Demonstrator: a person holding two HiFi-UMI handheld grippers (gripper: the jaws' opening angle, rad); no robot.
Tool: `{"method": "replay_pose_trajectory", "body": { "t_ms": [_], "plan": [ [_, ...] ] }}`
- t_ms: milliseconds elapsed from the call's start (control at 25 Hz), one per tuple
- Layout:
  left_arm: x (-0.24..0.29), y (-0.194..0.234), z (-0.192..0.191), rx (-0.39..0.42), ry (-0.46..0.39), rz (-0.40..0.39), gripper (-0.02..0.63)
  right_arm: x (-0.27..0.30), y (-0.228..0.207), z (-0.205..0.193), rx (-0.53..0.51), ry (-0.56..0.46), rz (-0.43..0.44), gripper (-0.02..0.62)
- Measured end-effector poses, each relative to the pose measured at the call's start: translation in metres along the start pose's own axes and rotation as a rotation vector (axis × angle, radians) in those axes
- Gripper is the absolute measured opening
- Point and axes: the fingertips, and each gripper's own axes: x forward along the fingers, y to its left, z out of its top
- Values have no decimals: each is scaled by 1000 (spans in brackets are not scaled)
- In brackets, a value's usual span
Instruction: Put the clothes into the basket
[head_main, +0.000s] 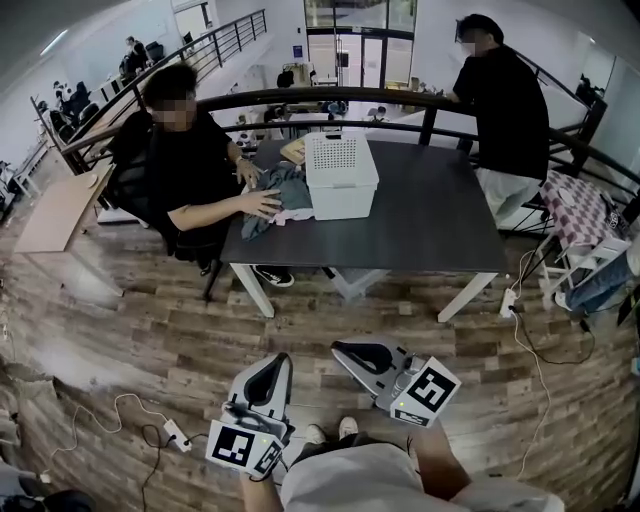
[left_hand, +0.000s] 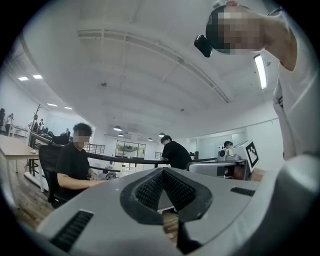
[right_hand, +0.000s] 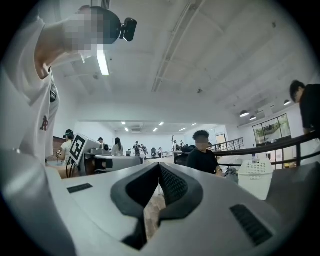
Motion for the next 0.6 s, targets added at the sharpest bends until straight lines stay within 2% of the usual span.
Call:
{"method": "replay_pose_trajectory", "body": {
  "t_ms": [360, 600],
  "plan": [
    [7, -8, -1, -5, -1, 26, 2, -6, -12, 1, 21, -18, 29, 15],
    [19, 8, -5, -13, 0, 43, 2, 5, -28, -3, 24, -7, 34, 15]
  ]
}}
